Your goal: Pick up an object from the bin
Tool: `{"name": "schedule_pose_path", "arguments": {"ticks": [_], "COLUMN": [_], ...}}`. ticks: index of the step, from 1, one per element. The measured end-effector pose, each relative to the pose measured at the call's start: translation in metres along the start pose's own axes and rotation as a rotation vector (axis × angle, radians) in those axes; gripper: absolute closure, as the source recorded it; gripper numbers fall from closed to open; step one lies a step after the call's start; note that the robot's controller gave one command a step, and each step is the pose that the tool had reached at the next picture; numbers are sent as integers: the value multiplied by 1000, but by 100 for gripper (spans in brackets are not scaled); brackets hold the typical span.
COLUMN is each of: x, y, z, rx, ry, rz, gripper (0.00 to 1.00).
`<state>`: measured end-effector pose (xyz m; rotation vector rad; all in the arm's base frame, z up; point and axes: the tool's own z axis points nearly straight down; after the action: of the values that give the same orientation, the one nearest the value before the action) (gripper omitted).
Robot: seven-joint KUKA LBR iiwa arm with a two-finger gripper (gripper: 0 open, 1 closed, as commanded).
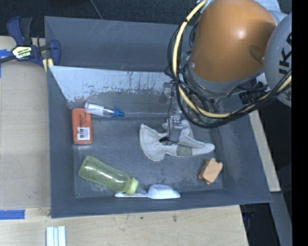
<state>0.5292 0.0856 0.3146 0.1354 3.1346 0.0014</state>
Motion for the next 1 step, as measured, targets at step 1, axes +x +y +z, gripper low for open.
{"name": "schedule_pose_path", "arguments": {"ticks": [1], "x": [17], "y": [-29], "z": [50], "rx": [-1], "ry": [-4], "rz": [-43], "gripper": [0]}}
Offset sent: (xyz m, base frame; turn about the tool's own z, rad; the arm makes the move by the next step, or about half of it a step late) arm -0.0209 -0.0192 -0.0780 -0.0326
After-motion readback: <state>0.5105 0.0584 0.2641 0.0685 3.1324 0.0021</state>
